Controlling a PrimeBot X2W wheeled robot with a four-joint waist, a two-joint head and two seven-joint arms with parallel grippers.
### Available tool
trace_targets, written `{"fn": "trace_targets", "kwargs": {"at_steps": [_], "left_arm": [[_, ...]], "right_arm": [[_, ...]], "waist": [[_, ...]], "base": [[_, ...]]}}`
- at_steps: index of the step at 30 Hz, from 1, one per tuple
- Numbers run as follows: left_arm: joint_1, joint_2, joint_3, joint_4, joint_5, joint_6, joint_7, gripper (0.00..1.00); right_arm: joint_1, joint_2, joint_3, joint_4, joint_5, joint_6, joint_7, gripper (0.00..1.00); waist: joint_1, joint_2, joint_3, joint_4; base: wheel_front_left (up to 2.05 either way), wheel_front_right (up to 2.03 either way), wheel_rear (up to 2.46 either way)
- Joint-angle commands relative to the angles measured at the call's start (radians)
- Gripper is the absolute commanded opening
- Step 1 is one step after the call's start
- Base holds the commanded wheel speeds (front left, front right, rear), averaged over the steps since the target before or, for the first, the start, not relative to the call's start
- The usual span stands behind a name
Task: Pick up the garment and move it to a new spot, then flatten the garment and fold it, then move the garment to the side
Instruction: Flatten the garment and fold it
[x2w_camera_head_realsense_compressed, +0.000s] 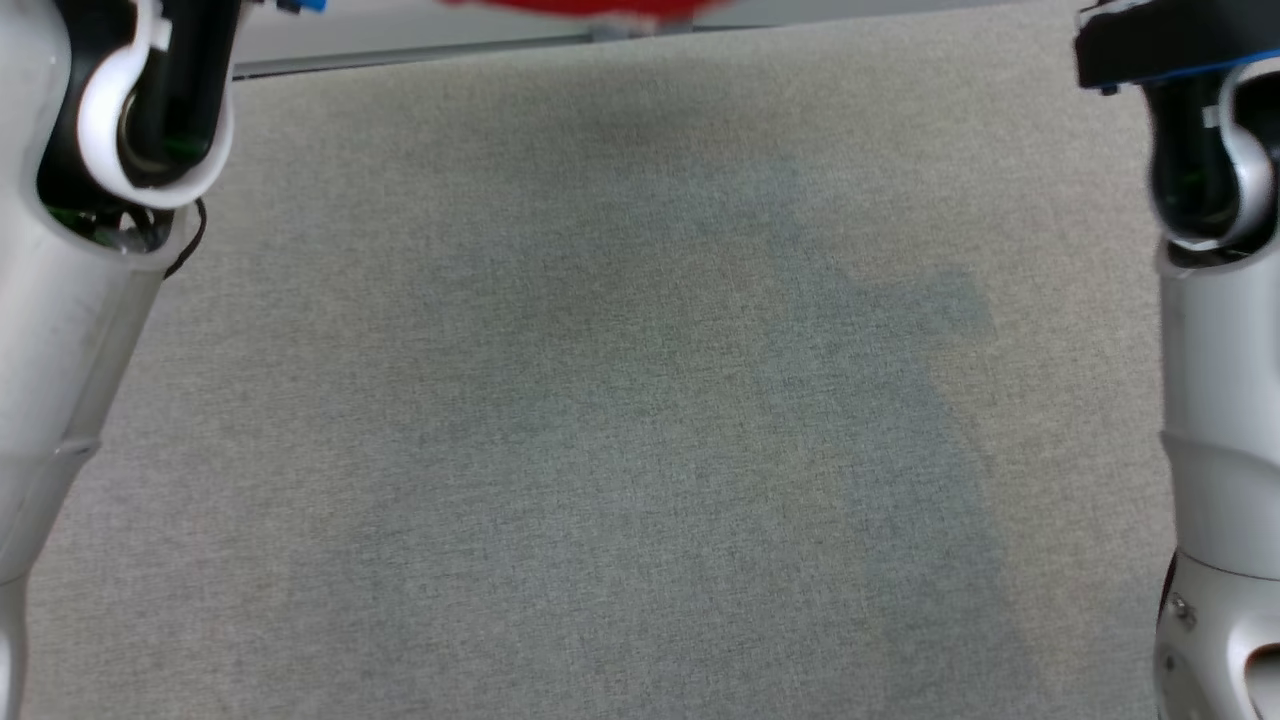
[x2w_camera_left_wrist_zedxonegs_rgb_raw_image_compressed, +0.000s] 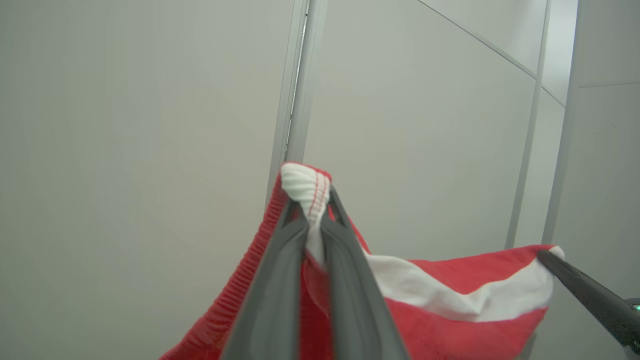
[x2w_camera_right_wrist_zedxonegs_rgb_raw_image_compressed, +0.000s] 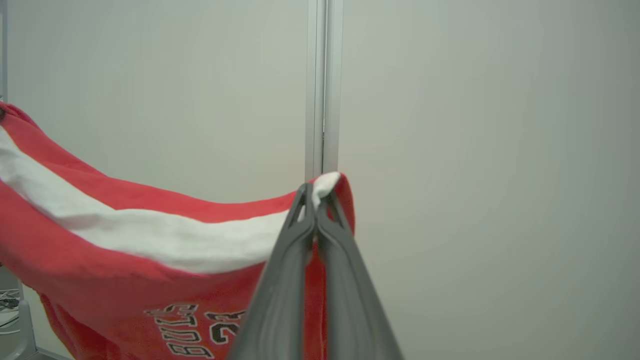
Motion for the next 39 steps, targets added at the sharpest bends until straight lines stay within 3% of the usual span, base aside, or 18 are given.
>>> {"fn": "trace_targets", "kwargs": {"at_steps": [1,6,11,18,28,34,39], "left_arm": [[0.001,-0.004,0.003,0.009,0.005,-0.003,-0.007,0.0],[0.084,-0.032,-0.04,0.106,0.007,-0.053,-0.06,0.0],[0.267,-0.068,-0.073,0.169,-0.01,-0.091,-0.147,0.0],[0.526,-0.119,-0.006,0.125,0.031,-0.103,-0.187,0.0],[0.889,-0.184,0.113,-0.101,0.204,-0.087,-0.187,0.0],[1.081,-0.173,0.106,-0.271,0.215,-0.046,-0.186,0.0],[1.202,-0.171,0.091,-0.363,0.197,0.008,-0.163,0.0]], "right_arm": [[-0.001,0.008,0.004,0.013,-0.007,0.0,-0.004,0.0],[0.056,0.038,0.054,0.133,-0.002,0.0,-0.058,0.0],[0.149,0.047,0.083,0.255,0.01,0.0,-0.131,0.0],[0.33,0.032,0.083,0.294,0.052,0.0,-0.195,0.0],[0.661,0.038,0.038,0.054,0.076,0.0,-0.201,0.0],[0.885,0.06,0.004,-0.234,0.065,0.0,-0.088,0.0],[1.005,0.074,-0.039,-0.427,0.059,0.0,0.034,0.0]], "waist": [[-0.0002,-0.0001,0.006,0.001],[-0.0002,-0.0001,0.047,-0.011],[-0.0002,-0.0001,0.06,-0.009],[-0.0002,-0.0001,0.007,0.02],[-0.0002,-0.0001,-0.148,0.027],[-0.0002,-0.0001,-0.226,0.013],[-0.0002,-0.0001,-0.229,0.034]], "base": [[0.0,0.0,0.0],[0.0,0.0,0.0],[0.0,0.0,0.0],[0.0,0.0,0.0],[0.0,0.0,0.0],[0.0,0.0,0.0],[0.0,0.0,0.0]]}}
